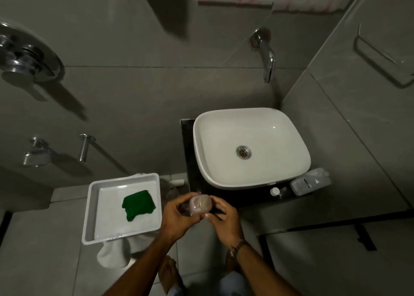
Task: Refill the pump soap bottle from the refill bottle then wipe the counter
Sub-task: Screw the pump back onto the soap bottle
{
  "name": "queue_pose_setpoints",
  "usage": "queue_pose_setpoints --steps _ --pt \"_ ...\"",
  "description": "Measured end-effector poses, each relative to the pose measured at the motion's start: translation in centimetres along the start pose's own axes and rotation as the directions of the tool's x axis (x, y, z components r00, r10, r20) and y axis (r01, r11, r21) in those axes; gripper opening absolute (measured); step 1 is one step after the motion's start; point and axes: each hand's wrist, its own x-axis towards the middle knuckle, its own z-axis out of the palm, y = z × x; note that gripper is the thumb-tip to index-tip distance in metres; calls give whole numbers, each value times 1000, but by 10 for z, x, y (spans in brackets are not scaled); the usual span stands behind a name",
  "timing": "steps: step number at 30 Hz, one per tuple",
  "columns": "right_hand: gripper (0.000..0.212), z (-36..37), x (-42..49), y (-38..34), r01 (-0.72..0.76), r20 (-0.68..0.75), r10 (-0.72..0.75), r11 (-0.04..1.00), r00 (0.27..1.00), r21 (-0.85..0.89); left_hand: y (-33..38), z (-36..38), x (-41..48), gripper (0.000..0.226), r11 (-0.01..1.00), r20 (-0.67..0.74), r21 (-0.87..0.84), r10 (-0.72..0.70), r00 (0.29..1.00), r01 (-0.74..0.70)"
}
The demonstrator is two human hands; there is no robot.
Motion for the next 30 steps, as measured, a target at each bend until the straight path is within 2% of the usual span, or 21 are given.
queue_pose_setpoints --steps 13,30 --pt "57 4 36 27 -93 -71 91 995 993 -34 -43 23 31 63 996 -41 -37 -81 996 79" --pt "54 6 48 28 -145 -80 145 989 986 -1 -54 26 43 77 988 -59 81 -129 990 134"
